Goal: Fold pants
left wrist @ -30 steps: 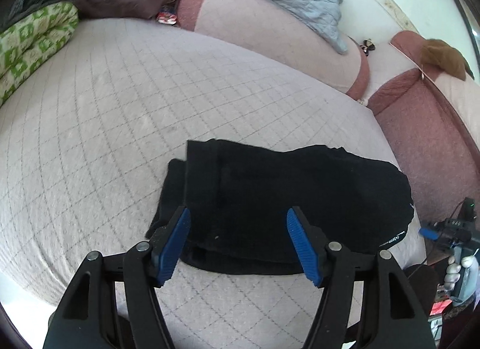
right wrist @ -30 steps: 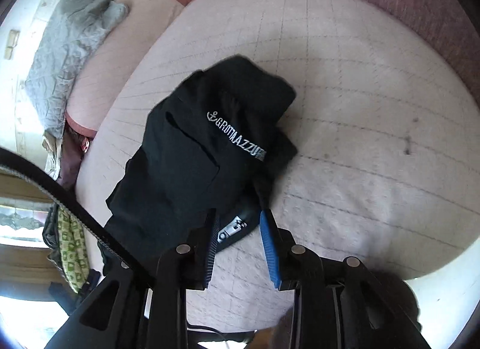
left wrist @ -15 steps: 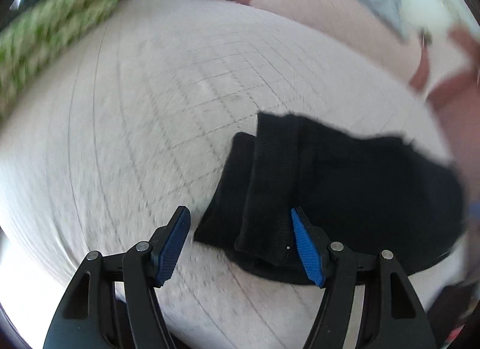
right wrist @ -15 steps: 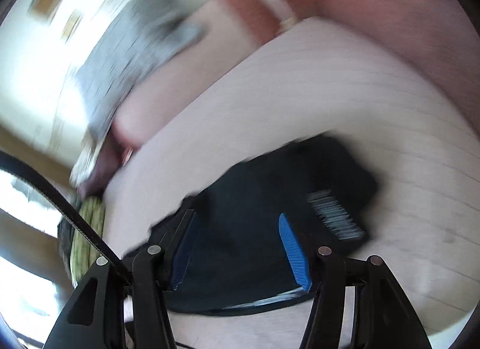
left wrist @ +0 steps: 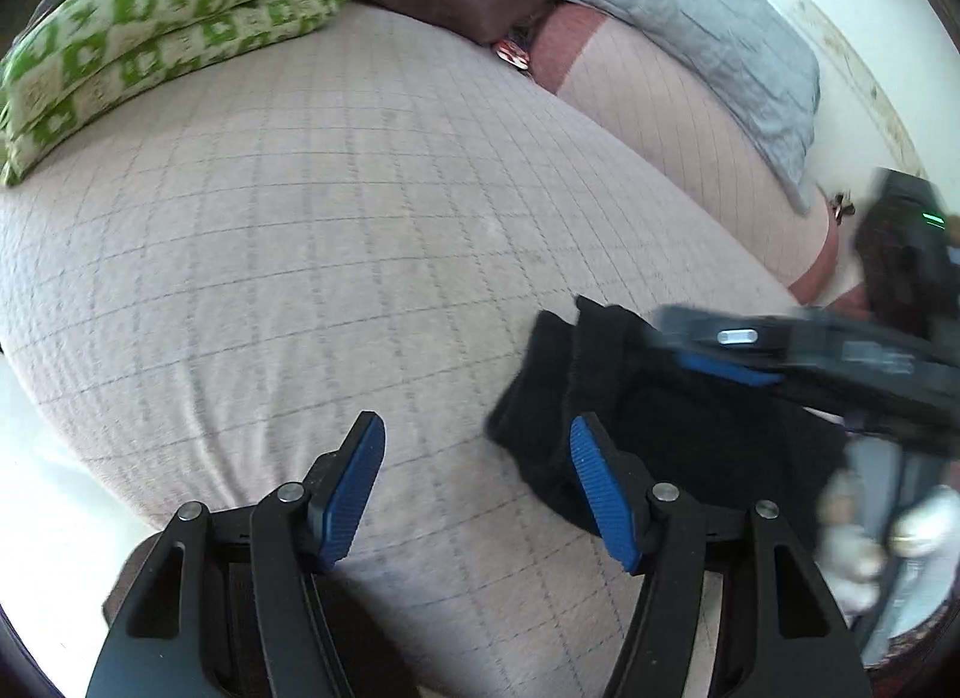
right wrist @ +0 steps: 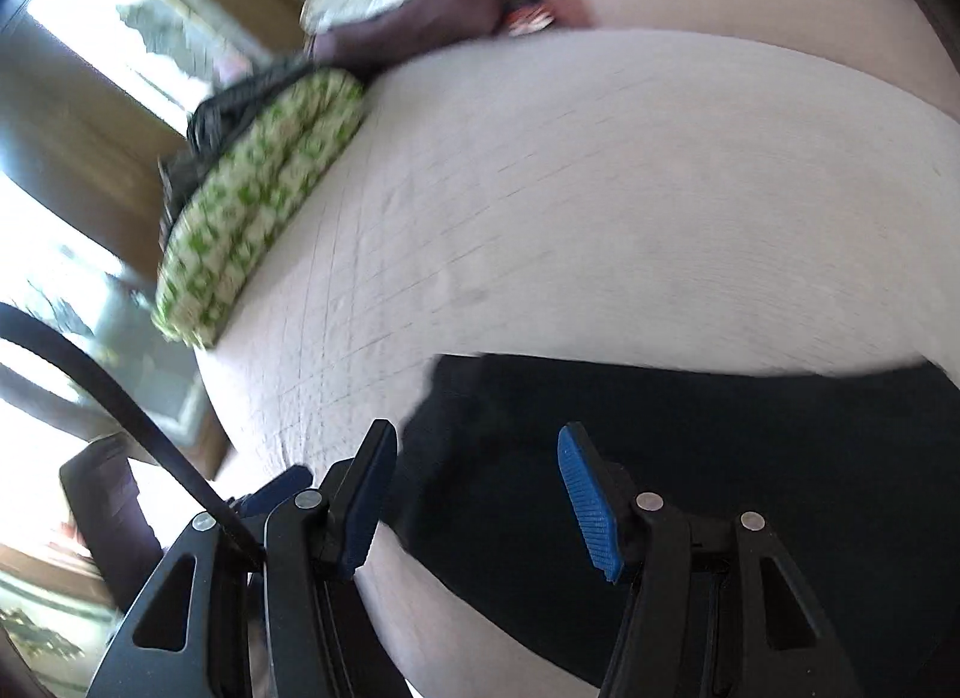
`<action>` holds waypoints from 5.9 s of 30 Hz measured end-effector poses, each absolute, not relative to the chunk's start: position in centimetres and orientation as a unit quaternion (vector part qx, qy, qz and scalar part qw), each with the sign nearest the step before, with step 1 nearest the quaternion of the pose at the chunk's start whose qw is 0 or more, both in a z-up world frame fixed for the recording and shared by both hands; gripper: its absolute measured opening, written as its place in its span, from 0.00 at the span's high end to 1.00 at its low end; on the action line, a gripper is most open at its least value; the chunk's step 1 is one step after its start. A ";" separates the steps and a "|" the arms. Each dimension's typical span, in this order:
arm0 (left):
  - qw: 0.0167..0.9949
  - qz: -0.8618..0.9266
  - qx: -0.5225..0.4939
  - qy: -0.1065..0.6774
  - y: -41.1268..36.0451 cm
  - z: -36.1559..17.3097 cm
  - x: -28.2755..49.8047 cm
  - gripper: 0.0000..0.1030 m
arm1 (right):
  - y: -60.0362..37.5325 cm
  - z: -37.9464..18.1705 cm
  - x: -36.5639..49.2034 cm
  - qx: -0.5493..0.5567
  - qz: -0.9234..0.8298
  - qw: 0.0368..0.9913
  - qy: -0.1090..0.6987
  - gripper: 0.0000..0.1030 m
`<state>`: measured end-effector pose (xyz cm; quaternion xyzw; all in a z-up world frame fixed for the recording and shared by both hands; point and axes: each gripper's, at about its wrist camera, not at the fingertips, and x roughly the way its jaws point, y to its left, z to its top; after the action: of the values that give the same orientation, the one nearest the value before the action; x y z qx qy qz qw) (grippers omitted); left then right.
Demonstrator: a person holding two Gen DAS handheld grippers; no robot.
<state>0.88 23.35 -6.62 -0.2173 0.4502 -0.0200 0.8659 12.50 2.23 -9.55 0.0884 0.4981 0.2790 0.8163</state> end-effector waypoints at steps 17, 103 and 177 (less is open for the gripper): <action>0.859 -0.043 -0.281 0.427 28.3 -6.0 -0.4 0.38 | 6.2 -11.7 12.7 0.113 0.242 0.810 0.523 0.88; 0.805 -0.153 -0.377 0.433 19.9 -12.0 2.9 0.84 | 9.7 -12.2 18.6 -0.126 0.227 0.788 0.559 0.76; 0.810 -0.213 -0.172 0.518 2.9 -10.2 4.8 0.44 | -17.6 -6.3 9.5 0.131 0.205 0.869 0.430 0.33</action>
<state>4.77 2.91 -10.22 -0.1720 0.5181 -0.2130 0.8103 9.49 -17.60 -6.34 0.1311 0.4303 0.2047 0.8693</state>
